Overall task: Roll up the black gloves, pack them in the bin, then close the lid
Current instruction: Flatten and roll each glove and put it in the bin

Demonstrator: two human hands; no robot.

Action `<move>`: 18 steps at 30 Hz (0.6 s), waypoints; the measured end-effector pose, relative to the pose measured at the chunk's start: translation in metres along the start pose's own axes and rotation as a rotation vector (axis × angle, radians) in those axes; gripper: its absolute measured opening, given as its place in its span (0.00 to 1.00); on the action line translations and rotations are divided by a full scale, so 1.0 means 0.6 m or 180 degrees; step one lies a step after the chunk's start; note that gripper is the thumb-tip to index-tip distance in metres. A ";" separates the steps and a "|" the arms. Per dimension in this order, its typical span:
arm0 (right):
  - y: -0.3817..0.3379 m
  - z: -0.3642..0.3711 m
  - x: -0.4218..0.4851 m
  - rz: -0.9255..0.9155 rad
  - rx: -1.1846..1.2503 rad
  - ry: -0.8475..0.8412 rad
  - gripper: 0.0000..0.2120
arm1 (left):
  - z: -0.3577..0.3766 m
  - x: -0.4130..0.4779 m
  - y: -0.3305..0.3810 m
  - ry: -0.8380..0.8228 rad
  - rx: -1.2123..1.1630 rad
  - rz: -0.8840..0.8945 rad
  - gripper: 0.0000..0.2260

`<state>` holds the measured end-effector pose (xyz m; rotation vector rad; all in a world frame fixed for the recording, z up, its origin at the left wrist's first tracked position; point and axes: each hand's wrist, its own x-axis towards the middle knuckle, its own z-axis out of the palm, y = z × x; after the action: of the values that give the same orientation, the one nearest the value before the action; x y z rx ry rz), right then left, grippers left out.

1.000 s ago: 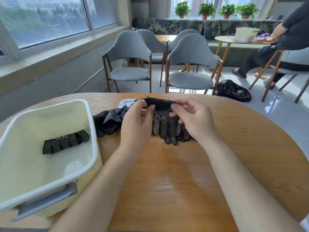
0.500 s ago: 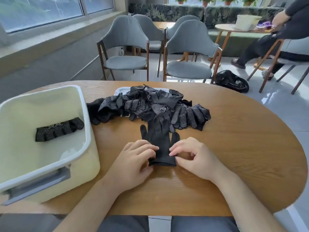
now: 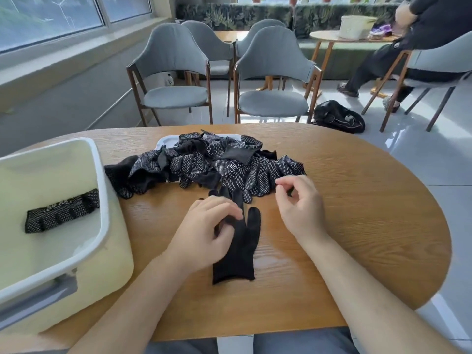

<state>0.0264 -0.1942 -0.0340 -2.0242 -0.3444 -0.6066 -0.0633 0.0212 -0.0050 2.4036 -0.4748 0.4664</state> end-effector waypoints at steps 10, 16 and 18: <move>0.052 0.023 0.066 -0.0057 -0.1177 0.0216 0.07 | 0.097 0.204 0.000 -0.0340 0.0735 -0.0440 0.20; 0.037 -0.002 0.074 -0.0065 -0.0450 0.0836 0.08 | 0.113 0.223 0.002 -0.0245 0.0422 -0.0676 0.29; 0.028 -0.014 0.082 -0.0002 -0.0161 0.1096 0.07 | 0.111 0.226 0.006 -0.0185 0.0121 -0.0772 0.27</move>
<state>0.0728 -0.2100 -0.0156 -1.9224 -0.1243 -0.9549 0.0671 -0.0537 0.0075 2.4757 -0.1961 0.3013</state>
